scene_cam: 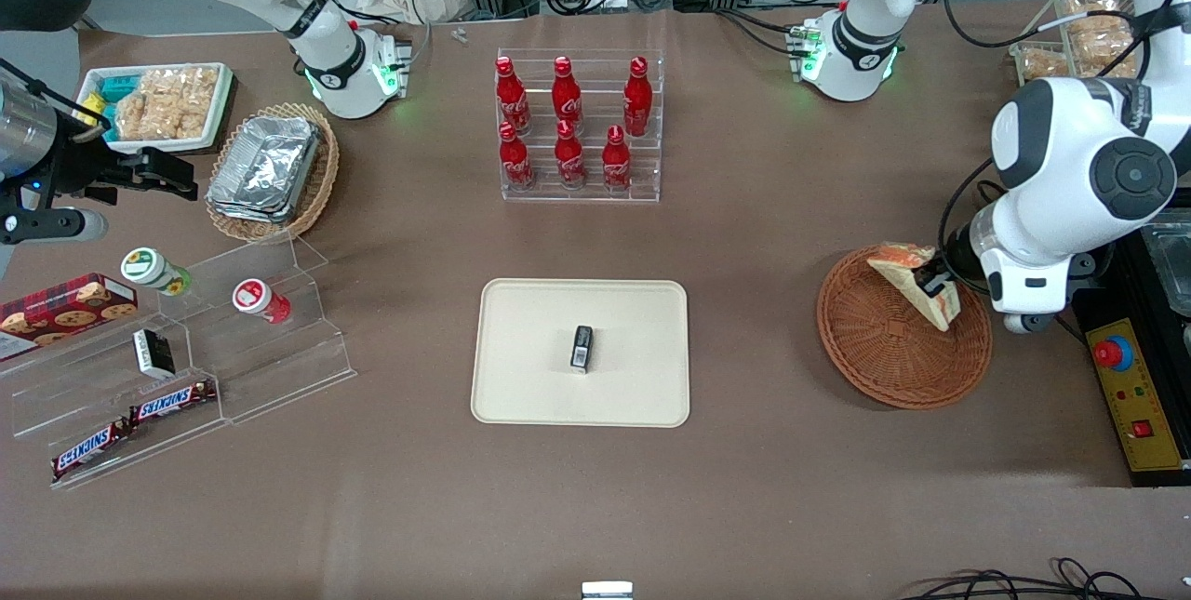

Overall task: Place sandwich from basket to tray
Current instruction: 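Lift the sandwich and carry it toward the cream tray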

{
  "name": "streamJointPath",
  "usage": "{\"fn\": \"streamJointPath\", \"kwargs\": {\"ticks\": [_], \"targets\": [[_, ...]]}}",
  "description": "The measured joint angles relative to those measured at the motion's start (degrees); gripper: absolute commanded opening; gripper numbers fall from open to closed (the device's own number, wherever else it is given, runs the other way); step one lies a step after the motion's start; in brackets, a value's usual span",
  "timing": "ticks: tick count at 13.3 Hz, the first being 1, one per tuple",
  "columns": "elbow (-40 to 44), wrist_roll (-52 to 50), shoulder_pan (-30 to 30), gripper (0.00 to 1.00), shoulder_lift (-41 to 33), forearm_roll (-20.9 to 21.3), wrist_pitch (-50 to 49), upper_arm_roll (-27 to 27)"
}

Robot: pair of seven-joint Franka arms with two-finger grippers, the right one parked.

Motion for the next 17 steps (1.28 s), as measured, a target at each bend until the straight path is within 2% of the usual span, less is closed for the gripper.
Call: {"fn": "streamJointPath", "kwargs": {"ticks": [4,8,10,12,15,17], "targets": [[6.0,0.2,-0.2,0.2,0.1,0.0,-5.7,-8.1],[6.5,7.2,-0.6,0.22,1.5,0.5,-6.3,-17.7],[6.7,8.0,-0.7,0.23,4.5,4.6,-5.9,-22.3],[8.1,8.0,-0.8,0.22,8.9,7.0,-3.7,-25.9],[10.9,8.2,-0.8,0.22,15.9,8.4,2.1,-28.2],[12.0,8.5,-1.4,0.2,19.6,11.1,6.6,-28.5]]}}
